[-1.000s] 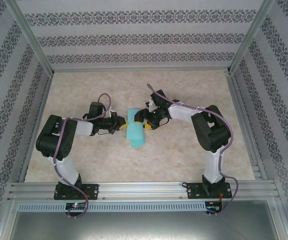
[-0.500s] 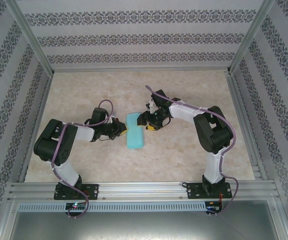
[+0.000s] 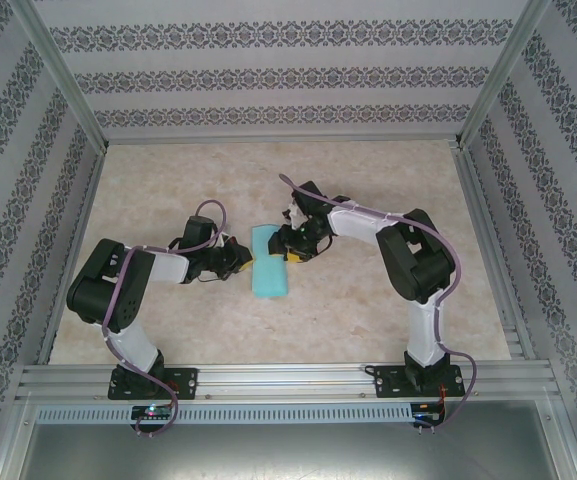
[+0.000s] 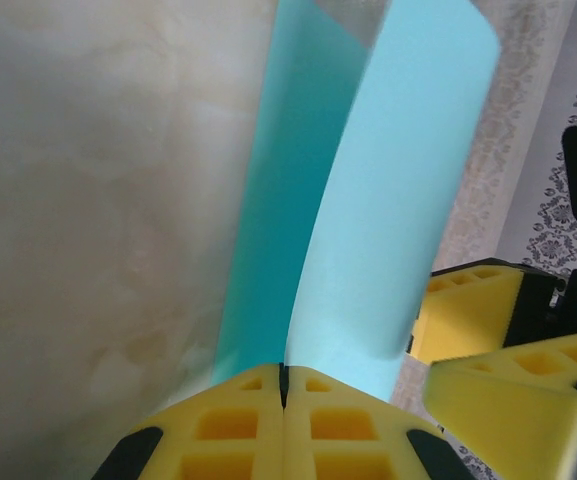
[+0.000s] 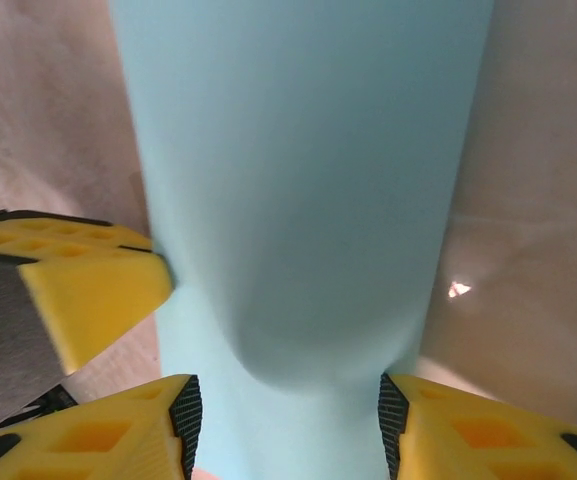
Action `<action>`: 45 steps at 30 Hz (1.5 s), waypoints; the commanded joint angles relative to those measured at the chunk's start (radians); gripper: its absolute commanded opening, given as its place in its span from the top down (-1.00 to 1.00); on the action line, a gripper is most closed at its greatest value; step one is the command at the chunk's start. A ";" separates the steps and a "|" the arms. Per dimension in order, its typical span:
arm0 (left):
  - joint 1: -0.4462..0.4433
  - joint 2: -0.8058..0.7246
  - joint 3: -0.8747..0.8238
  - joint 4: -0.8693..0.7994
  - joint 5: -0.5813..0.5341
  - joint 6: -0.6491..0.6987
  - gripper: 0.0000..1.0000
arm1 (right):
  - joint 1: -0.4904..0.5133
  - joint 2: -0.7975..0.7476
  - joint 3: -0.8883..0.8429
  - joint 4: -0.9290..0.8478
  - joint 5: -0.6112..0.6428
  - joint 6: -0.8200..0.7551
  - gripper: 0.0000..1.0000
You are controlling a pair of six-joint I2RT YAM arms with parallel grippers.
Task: Fold a paper plane with a square sheet of paper (pick it up from the middle)
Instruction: Fold the square sheet of paper in half at the center of the table.
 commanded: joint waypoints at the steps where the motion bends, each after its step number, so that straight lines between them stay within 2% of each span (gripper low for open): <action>1: -0.009 -0.022 0.003 -0.043 -0.014 0.024 0.94 | 0.009 0.021 0.023 -0.055 0.046 0.003 -0.03; 12: -0.009 -0.021 0.011 -0.059 -0.014 0.034 0.93 | 0.012 0.020 0.033 -0.092 0.092 -0.021 -0.12; 17: -0.007 -0.031 0.021 -0.087 -0.021 0.036 0.84 | 0.023 0.047 0.043 -0.094 0.102 -0.021 -0.08; 24: 0.004 -0.096 0.114 -0.307 -0.065 0.089 0.41 | 0.026 0.082 0.049 -0.154 0.195 -0.037 0.00; 32: 0.009 -0.177 0.230 -0.649 -0.250 0.132 -0.09 | 0.028 0.112 0.028 -0.153 0.275 -0.028 0.06; 42: 0.010 -0.189 0.231 -0.640 -0.335 0.136 -0.40 | 0.024 0.152 0.016 -0.194 0.342 -0.030 0.08; 45: 0.008 -0.172 0.241 -0.638 -0.328 0.153 -0.49 | 0.026 0.170 0.019 -0.207 0.359 -0.021 0.09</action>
